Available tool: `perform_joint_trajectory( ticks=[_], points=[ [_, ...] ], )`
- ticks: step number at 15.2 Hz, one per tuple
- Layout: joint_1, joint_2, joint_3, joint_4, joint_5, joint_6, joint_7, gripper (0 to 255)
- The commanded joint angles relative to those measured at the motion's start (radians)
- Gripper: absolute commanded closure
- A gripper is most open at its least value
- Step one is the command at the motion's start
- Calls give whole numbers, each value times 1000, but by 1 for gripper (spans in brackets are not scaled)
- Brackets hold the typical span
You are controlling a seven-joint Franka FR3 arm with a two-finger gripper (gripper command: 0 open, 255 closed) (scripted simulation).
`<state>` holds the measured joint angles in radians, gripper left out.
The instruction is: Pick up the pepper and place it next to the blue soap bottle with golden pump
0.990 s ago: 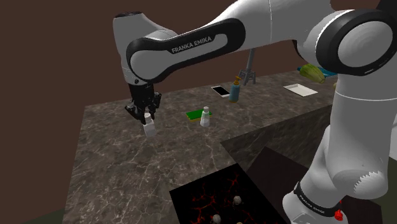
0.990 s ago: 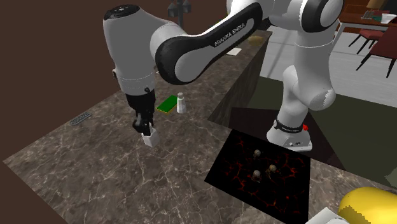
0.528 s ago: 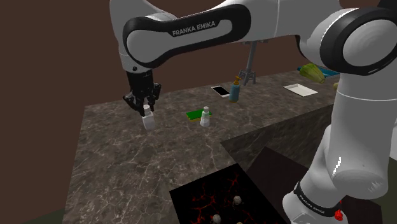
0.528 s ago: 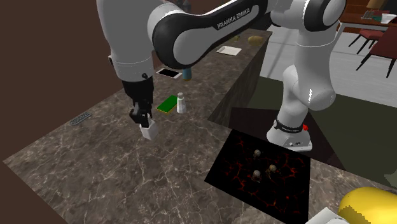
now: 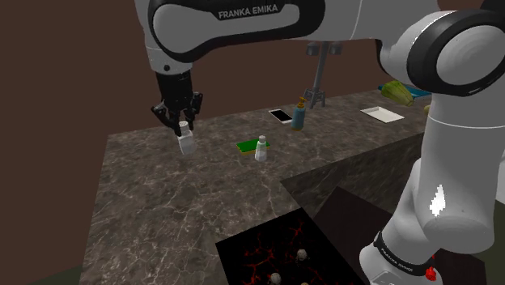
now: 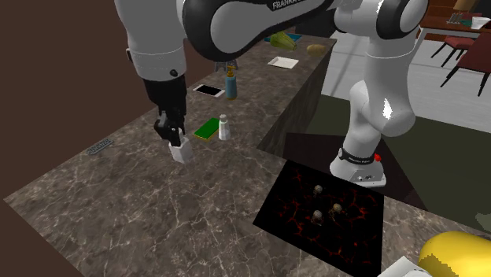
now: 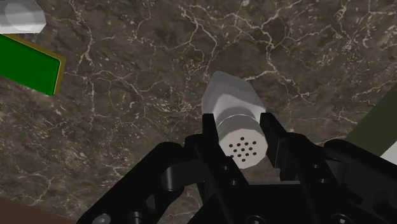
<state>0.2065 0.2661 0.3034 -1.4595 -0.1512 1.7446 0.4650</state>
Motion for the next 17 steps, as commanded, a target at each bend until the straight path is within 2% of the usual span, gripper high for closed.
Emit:
perform_joint_trajectory(
  ticks=[1,13,17],
  points=[
    [1,5,0,37,0,-32,-5,255],
    [22,50,2,256,-14,-207,-12,255],
    [-58,-80,-22,78,32,-147,-97,255]
  ],
)
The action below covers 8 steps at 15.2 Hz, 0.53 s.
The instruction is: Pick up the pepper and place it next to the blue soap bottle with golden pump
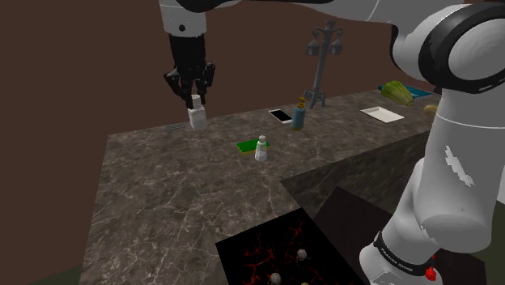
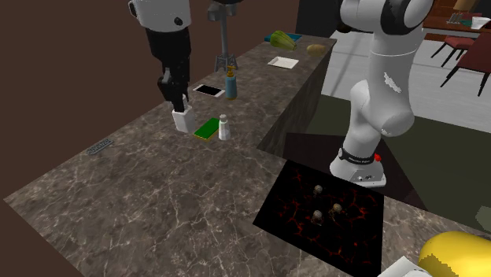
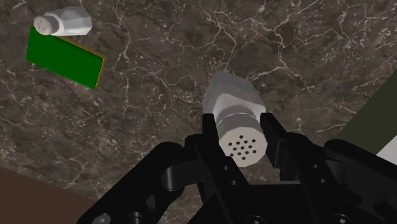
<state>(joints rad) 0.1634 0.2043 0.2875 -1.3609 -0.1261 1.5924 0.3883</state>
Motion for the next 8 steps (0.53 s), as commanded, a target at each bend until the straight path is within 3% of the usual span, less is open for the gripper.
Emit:
perform_joint_trajectory(
  ticks=[1,8],
  points=[
    [-31,-46,-14,-58,17,17,-43,255],
    [-129,-207,-88,-258,67,73,-207,255]
  ],
)
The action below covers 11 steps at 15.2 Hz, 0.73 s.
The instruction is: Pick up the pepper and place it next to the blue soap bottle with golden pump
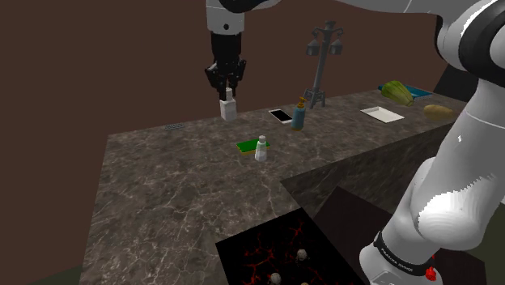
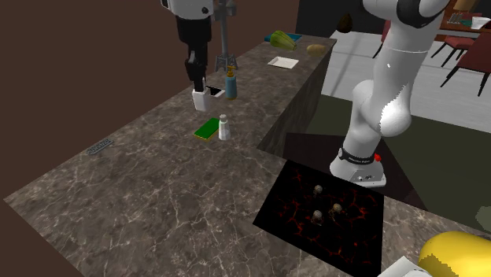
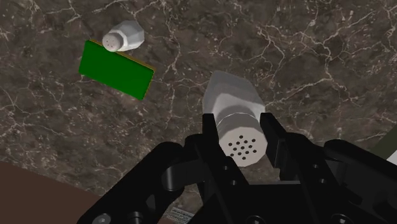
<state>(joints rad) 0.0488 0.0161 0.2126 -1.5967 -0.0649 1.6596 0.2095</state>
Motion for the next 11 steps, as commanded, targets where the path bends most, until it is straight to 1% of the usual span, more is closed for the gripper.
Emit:
perform_joint_trajectory(
  ticks=[1,6,11],
  points=[
    [-26,-37,-25,-44,10,11,-52,255],
    [-81,-112,-90,-132,24,31,-173,255],
    [-134,-160,-158,-188,28,44,-294,255]
  ],
)
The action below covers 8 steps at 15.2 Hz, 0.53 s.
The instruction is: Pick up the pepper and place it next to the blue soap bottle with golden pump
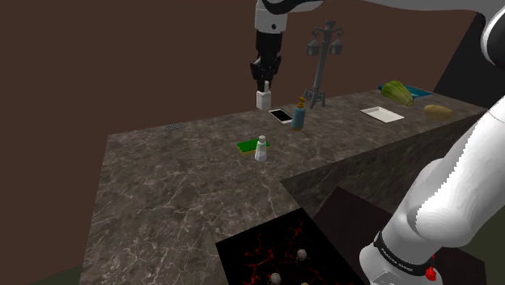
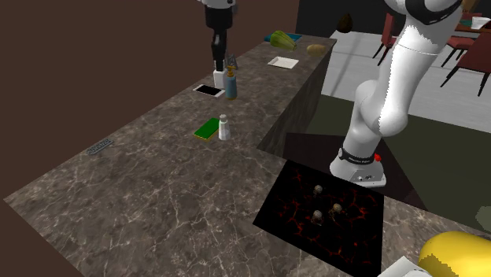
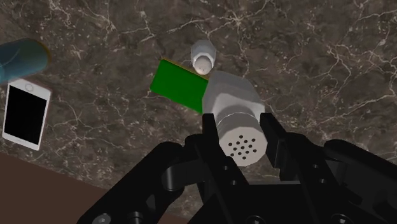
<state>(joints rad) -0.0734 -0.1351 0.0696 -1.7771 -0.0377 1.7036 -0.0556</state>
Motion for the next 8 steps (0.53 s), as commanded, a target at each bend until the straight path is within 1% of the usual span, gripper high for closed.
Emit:
perform_joint_trajectory(
  ticks=[1,8],
  points=[
    [-21,-15,-29,-15,0,2,-53,255],
    [-92,-32,-130,-34,-4,11,-222,255]
  ],
)
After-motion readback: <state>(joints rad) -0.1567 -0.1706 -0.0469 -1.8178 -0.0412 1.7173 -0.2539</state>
